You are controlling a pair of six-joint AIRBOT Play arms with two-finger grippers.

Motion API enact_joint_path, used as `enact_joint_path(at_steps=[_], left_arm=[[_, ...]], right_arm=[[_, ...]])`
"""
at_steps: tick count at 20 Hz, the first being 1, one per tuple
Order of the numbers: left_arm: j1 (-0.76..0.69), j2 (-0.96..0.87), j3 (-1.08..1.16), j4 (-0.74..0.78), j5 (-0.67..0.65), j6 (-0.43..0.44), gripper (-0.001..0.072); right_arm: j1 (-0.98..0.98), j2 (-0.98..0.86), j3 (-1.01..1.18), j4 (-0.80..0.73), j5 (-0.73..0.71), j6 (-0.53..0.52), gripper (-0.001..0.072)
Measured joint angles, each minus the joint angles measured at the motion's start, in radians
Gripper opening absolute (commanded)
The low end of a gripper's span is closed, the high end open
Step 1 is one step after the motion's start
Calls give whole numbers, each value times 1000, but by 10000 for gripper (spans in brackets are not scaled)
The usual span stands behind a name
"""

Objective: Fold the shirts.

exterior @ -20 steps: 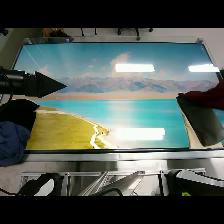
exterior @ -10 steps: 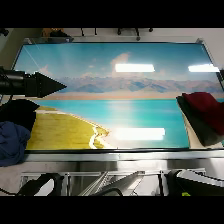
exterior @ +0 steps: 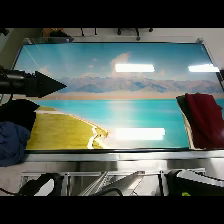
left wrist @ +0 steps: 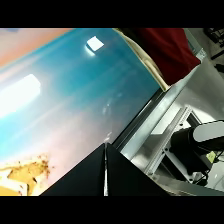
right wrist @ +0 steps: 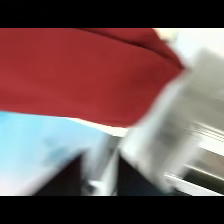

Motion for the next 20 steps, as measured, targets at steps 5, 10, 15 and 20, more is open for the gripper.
enact_joint_path(at_steps=[5,10,15,20], left_arm=[[0,-13,-15,-7,48,-1,18],[-41,108,-308,-8,161,-8,18],[-191,315,-795,-6,322,4,17],[-307,450,-1025,-9,421,-9,18]], right_arm=[[95,24,-8,351,-164,-49,21],[474,196,-251,443,-341,-180,21],[908,417,-723,431,-560,-235,21],[1101,478,-914,425,-698,-257,21]])
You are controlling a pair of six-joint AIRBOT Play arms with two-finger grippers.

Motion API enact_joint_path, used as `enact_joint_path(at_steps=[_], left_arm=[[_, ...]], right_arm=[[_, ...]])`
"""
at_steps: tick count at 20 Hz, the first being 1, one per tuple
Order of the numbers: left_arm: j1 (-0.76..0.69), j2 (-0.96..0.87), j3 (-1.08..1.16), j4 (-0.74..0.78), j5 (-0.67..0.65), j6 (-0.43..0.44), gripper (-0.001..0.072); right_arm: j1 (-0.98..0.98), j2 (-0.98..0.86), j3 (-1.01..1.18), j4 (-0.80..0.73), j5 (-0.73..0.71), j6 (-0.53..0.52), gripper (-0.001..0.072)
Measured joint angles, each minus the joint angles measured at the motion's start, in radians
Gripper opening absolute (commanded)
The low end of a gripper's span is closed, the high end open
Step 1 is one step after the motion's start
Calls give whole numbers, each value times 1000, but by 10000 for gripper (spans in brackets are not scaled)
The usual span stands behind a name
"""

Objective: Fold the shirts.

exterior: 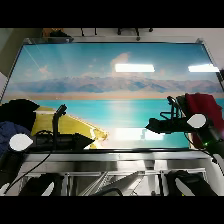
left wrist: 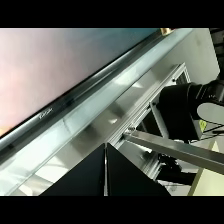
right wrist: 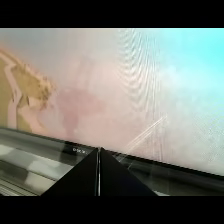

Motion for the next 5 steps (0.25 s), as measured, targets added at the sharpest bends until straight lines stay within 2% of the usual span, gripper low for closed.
enact_joint_path(at_steps=[5], left_arm=[[-29,35,-49,-3,20,-10,18]], right_arm=[[39,11,-36,2,-27,-8,21]])
